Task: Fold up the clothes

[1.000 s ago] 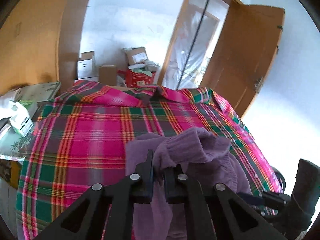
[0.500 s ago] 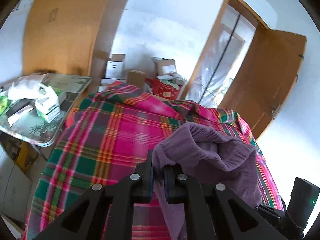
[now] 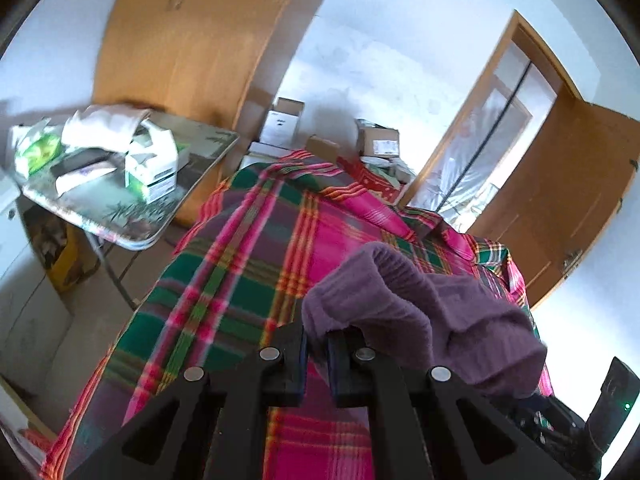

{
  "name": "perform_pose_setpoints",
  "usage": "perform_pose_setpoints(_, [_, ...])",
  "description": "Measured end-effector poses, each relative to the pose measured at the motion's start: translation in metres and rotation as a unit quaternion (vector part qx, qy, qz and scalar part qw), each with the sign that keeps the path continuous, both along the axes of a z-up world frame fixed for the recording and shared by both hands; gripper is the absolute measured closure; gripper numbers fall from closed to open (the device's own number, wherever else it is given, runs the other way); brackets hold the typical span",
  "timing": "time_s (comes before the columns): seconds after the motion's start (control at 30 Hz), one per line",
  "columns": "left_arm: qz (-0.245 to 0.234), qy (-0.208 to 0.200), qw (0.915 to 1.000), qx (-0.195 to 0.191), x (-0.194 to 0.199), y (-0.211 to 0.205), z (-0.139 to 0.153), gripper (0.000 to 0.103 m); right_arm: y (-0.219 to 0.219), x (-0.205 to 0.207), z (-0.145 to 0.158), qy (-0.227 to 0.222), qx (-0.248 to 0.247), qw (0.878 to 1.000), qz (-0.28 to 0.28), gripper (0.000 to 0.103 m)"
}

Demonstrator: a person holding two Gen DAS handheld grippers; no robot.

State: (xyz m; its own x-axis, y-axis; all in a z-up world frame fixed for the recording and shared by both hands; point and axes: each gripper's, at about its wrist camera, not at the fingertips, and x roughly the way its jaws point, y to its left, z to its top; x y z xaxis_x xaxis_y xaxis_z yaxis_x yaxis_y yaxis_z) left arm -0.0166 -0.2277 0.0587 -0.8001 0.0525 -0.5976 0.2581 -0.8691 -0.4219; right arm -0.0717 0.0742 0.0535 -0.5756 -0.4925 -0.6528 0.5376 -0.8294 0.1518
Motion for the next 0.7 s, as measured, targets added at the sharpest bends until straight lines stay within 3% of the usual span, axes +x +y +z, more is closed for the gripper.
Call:
perform_pose_setpoints(0.13, [0.006, -0.013, 0.9999, 0.005, 0.006, -0.006, -0.009, 0.095, -0.001, -0.008, 0.0, -0.012, -0.009, 1.0, -0.003, 0.054])
perform_pose_setpoints(0.17, [0.006, -0.015, 0.9998, 0.006, 0.007, -0.007, -0.011, 0.095, -0.001, -0.01, 0.001, -0.014, -0.019, 1.0, 0.005, 0.058])
perform_pose_setpoints(0.2, [0.007, -0.016, 0.9998, 0.008, 0.007, -0.007, -0.013, 0.095, -0.003, -0.011, 0.003, -0.01, -0.021, 1.0, 0.01, 0.074])
perform_pose_setpoints(0.27, [0.009, -0.02, 0.9997, 0.014, 0.008, -0.009, -0.016, 0.095, -0.008, -0.012, 0.008, 0.004, -0.009, 1.0, 0.012, 0.089])
perform_pose_setpoints(0.47, [0.009, -0.033, 0.9993, 0.019, 0.01, -0.011, -0.026, 0.095, -0.031, -0.034, 0.033, 0.052, 0.003, 0.999, 0.011, 0.092])
perform_pose_setpoints(0.7, [0.014, -0.048, 0.9985, 0.02, 0.011, -0.013, -0.033, 0.095, -0.063, -0.068, 0.06, 0.065, -0.029, 0.997, 0.015, 0.092])
